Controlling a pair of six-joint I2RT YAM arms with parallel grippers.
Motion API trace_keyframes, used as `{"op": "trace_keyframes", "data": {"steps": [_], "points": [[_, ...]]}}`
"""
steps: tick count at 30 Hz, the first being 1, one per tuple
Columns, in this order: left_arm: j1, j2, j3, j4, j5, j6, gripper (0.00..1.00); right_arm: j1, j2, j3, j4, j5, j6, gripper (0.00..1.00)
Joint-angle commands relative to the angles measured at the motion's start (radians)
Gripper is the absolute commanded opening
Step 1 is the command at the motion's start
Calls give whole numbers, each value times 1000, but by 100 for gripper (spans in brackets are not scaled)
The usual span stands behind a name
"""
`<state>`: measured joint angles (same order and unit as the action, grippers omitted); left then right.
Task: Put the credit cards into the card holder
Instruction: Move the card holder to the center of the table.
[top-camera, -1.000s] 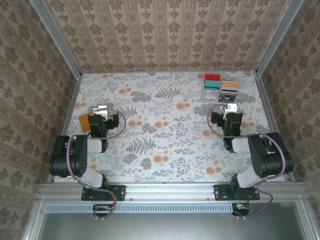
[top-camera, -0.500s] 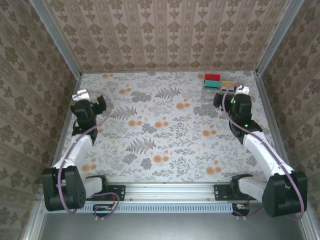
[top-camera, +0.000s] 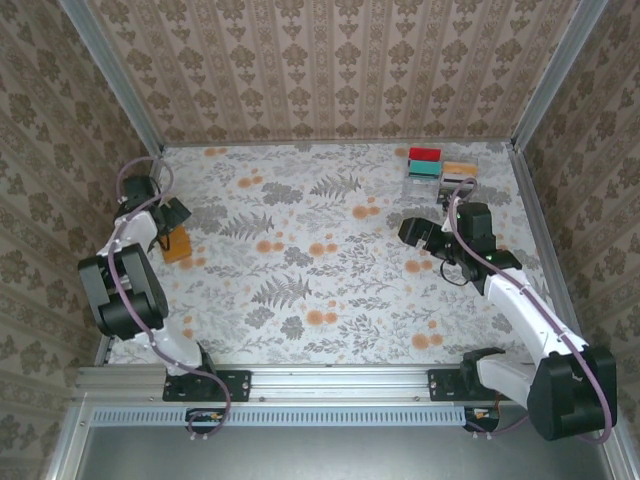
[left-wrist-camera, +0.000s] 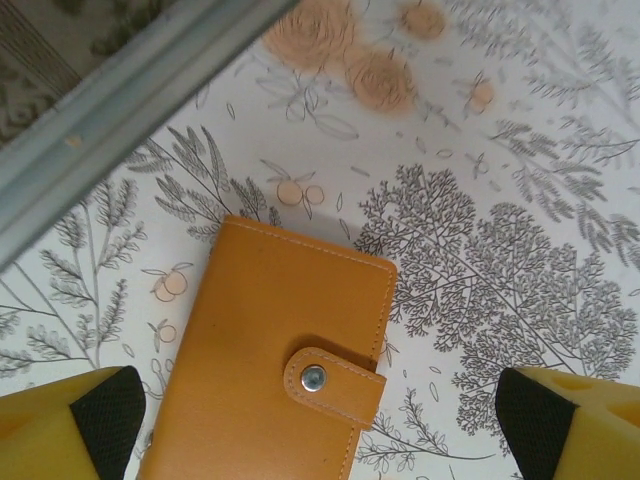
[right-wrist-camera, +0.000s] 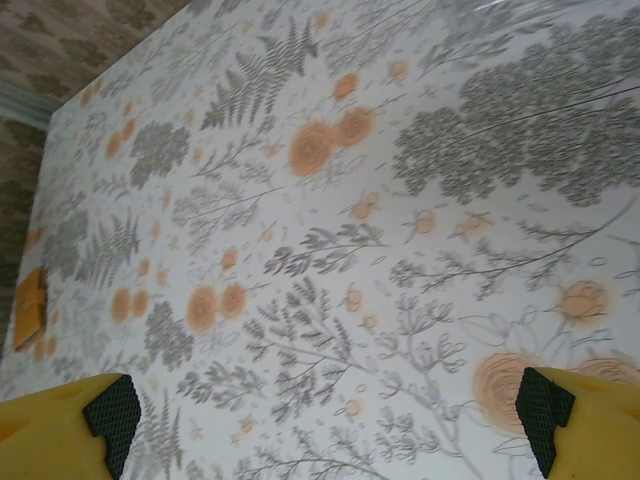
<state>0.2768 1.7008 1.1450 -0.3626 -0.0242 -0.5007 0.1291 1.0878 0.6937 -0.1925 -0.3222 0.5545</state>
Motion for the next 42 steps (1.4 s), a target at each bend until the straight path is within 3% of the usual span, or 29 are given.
{"op": "trace_keyframes", "data": {"steps": [1,8,14,19,25,29,36,42], "points": [[15,45,72,-50,64,-20,100,26,-21,-9,-29,-48,34,100],[11,87,35,15,180,-7,100,61,13,-36,-20,-18,73,100],[5,118,-16,-7,205,-58,100,103,34,-28,-24,-14,84,100],[-56,107,-67,-16,253,-90,98,121,27,-6,-80,14,84,100],[-271,81,-137,1,298,-147,94,163,20,-7,-82,28,111,100],[-492,50,-181,40,286,-245,94,229,34,-3,-81,72,128,98],[-852,15,-201,144,259,-449,94,342,99,1,-63,90,165,82],[-1032,-47,-172,149,210,-533,93,409,115,-34,5,132,241,63]]}}
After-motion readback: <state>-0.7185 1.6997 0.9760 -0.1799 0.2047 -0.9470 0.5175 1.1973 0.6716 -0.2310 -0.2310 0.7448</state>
